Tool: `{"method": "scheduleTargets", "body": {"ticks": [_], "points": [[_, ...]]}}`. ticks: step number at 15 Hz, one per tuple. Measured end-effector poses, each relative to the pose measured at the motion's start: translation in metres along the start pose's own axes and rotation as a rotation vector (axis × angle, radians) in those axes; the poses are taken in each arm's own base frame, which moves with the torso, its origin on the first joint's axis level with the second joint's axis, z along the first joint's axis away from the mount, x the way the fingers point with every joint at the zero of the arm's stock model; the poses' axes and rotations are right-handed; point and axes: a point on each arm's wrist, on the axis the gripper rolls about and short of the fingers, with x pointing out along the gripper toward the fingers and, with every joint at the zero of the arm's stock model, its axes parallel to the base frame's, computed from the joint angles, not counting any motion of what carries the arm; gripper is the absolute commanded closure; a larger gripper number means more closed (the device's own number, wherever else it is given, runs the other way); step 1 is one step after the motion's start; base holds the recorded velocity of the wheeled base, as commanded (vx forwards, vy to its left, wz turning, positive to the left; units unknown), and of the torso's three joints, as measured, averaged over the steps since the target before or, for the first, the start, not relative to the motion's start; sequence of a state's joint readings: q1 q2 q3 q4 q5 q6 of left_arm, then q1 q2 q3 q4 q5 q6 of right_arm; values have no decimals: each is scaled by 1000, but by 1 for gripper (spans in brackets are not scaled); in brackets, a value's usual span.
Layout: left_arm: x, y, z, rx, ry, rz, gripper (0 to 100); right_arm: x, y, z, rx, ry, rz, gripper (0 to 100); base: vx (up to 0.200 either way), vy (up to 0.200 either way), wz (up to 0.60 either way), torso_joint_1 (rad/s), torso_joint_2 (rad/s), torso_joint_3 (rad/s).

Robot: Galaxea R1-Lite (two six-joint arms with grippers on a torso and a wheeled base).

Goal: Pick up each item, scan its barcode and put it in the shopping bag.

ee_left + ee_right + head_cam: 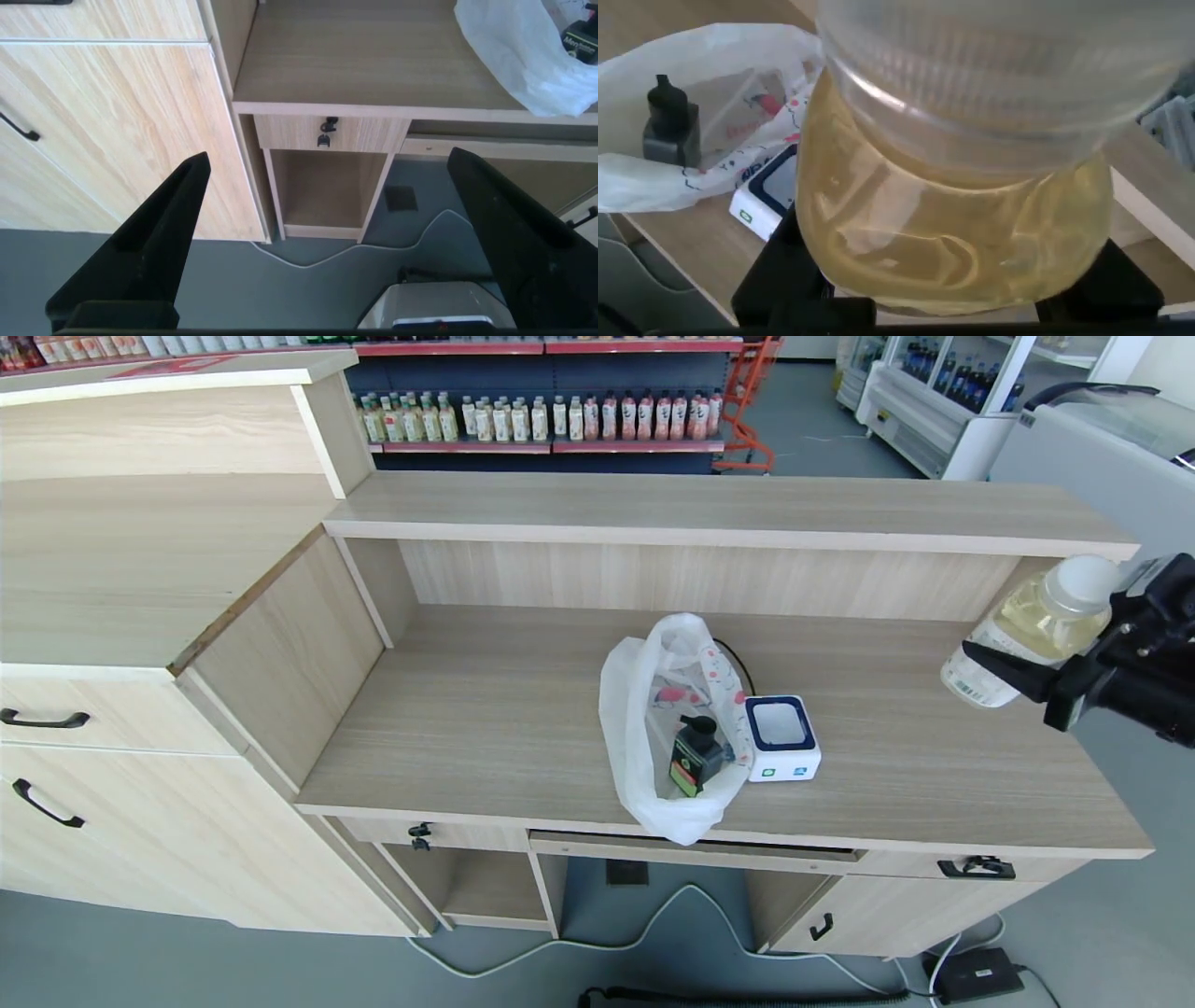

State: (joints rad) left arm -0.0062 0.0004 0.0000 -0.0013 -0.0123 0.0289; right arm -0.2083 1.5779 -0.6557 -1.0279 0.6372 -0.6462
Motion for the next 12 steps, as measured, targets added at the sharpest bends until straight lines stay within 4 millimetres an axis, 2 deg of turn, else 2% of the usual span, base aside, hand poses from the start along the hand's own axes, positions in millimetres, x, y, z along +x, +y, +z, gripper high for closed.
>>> {"method": "scheduleTargets", "body": {"ticks": [3, 6, 10, 12], "points": [[0, 0, 0, 0, 0, 0, 0, -1, -9, -29, -209, 33, -69, 100, 0, 0, 0, 0, 0, 0], [0, 0, 0, 0, 0, 0, 0, 8, -14, -48, -270, 36, -86, 100, 0, 0, 0, 0, 0, 0], [0, 0, 0, 0, 0, 0, 0, 22, -16, -63, -354, 34, -70, 100, 0, 0, 600, 1, 5, 2], [0, 0, 0, 0, 0, 0, 0, 33, -11, -70, -380, 23, -42, 100, 0, 0, 0, 0, 0, 0]]}}
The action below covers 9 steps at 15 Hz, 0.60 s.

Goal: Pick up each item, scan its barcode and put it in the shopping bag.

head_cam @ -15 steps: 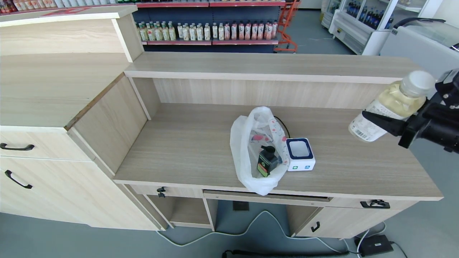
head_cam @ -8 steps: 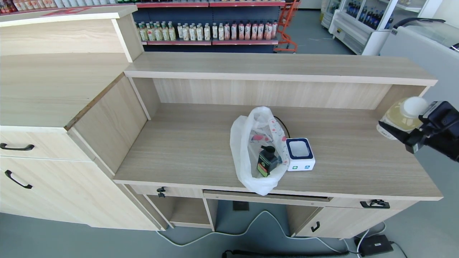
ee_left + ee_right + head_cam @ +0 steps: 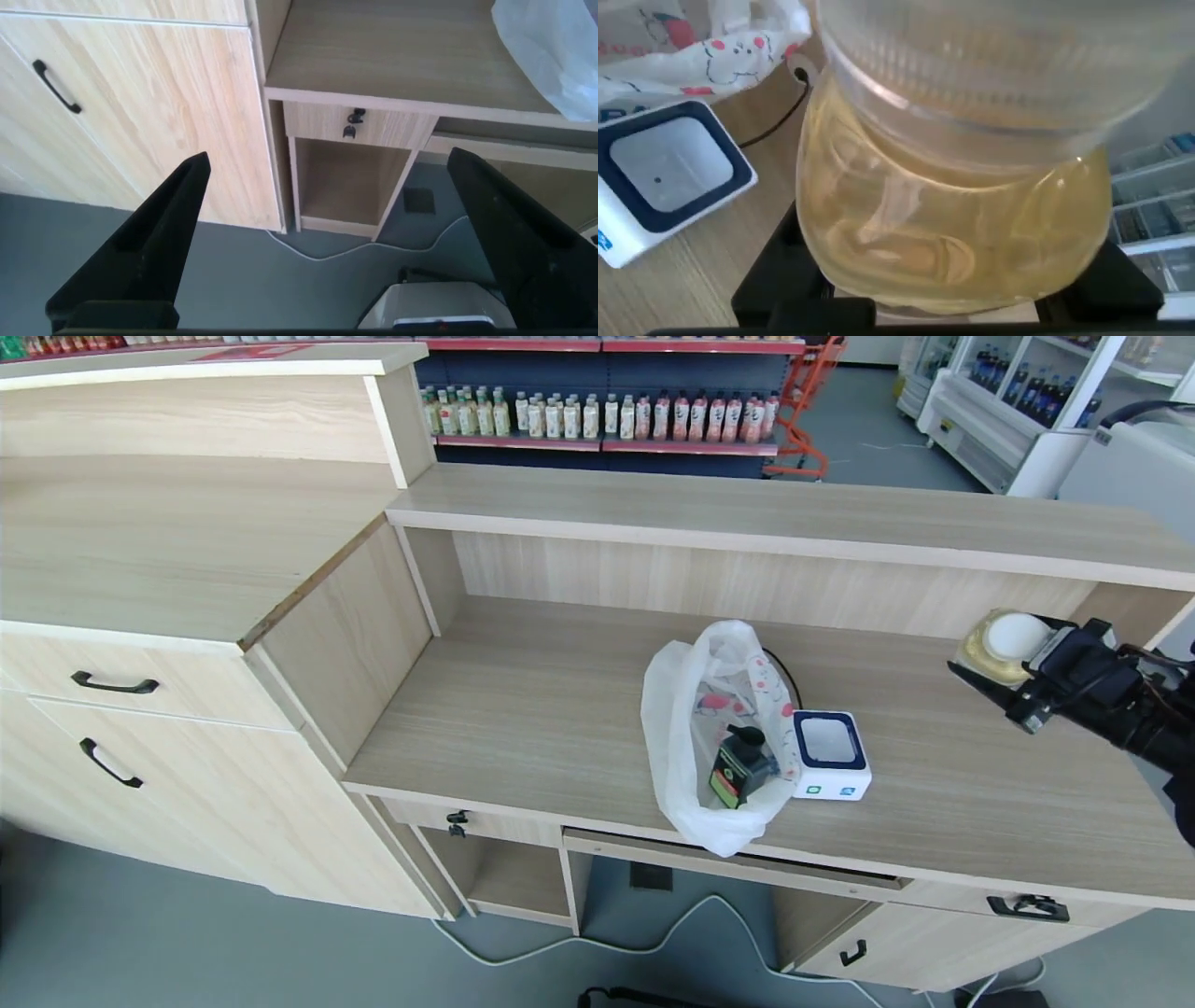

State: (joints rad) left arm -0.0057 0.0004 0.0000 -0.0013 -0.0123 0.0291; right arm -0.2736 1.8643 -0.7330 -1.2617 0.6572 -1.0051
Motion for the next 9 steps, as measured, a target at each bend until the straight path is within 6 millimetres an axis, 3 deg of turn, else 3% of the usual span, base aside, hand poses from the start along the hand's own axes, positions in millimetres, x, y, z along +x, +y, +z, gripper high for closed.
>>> {"method": "scheduleTargets", "body": {"ticks": [9], "points": [[0, 0, 0, 0, 0, 0, 0, 38, 53, -26, -85, -95, 93, 100, 0, 0, 0, 0, 0, 0]]}}
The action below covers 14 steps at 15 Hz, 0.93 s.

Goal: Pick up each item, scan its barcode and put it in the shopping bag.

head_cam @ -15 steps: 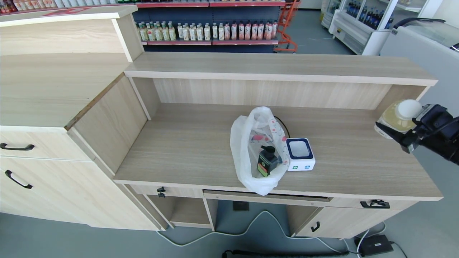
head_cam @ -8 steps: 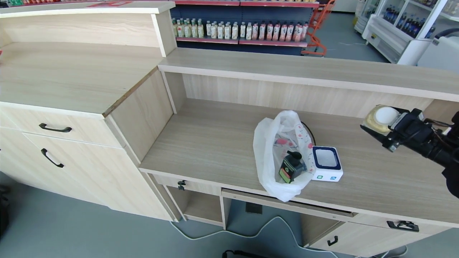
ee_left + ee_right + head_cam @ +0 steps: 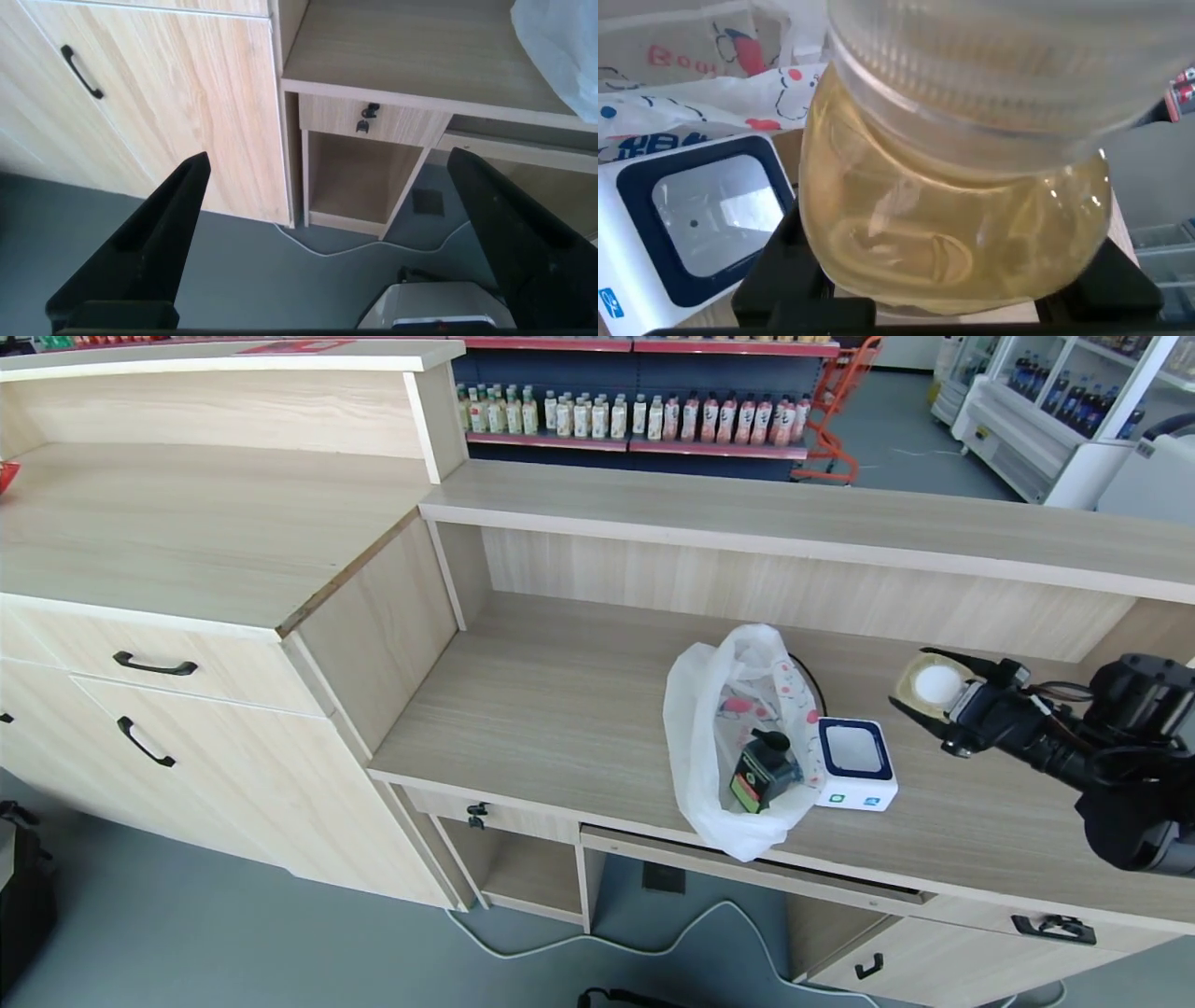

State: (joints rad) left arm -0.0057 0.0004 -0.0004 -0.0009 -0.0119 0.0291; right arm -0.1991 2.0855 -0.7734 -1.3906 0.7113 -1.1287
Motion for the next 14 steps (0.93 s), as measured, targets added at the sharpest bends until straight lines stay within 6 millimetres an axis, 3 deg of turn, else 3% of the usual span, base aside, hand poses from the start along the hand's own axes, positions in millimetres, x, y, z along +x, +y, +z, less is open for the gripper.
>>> {"method": "scheduleTargets", "body": {"ticks": [4, 14], "points": [[0, 0, 0, 0, 0, -1, 0, 11, 18, -1, 26, -148, 96, 100, 0, 0, 0, 0, 0, 0], [0, 0, 0, 0, 0, -1, 0, 27, 31, -15, 1, -161, 101, 100, 0, 0, 0, 0, 0, 0]]}}
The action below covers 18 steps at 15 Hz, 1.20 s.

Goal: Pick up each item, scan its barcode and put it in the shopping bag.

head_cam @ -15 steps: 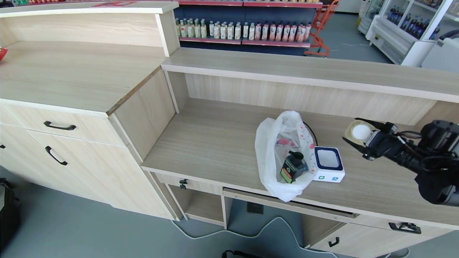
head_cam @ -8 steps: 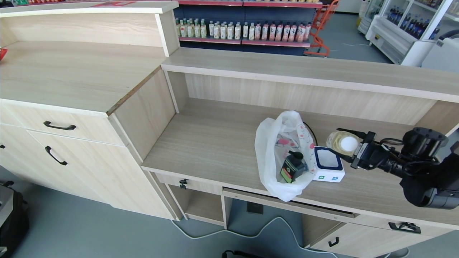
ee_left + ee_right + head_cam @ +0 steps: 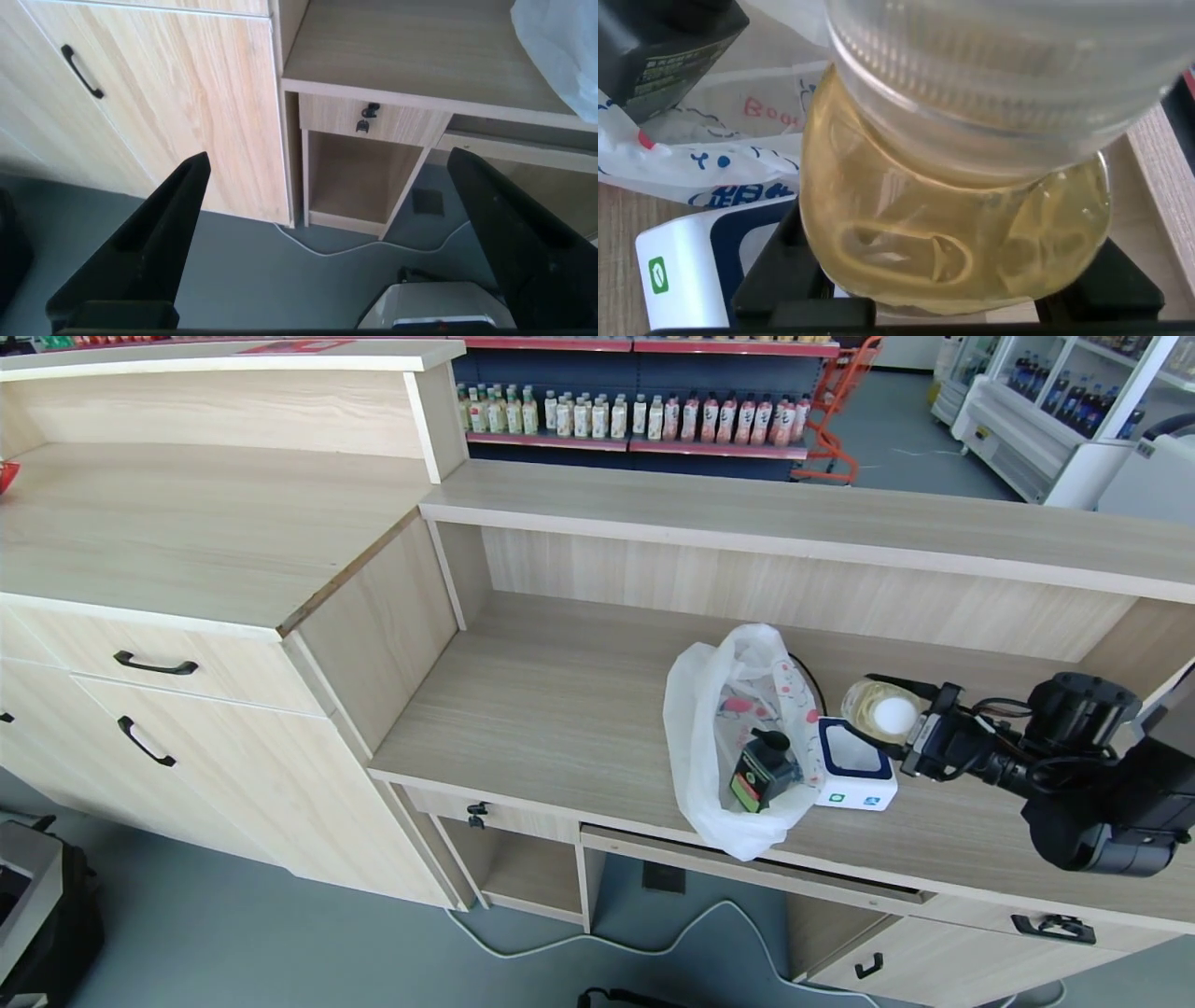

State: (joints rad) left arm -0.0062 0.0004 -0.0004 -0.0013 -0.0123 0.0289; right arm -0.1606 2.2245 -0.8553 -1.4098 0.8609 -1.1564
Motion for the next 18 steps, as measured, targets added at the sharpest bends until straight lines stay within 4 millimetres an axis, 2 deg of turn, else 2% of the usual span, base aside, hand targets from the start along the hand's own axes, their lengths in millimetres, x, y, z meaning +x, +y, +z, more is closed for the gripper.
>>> {"method": "scheduleTargets", "body": {"ticks": [7, 18], "points": [[0, 0, 0, 0, 0, 0, 0, 8, 9, -12, -9, -6, -5, 100, 0, 0, 0, 0, 0, 0], [0, 0, 0, 0, 0, 0, 0, 18, 22, -12, -18, -34, -5, 100, 0, 0, 0, 0, 0, 0]]}}
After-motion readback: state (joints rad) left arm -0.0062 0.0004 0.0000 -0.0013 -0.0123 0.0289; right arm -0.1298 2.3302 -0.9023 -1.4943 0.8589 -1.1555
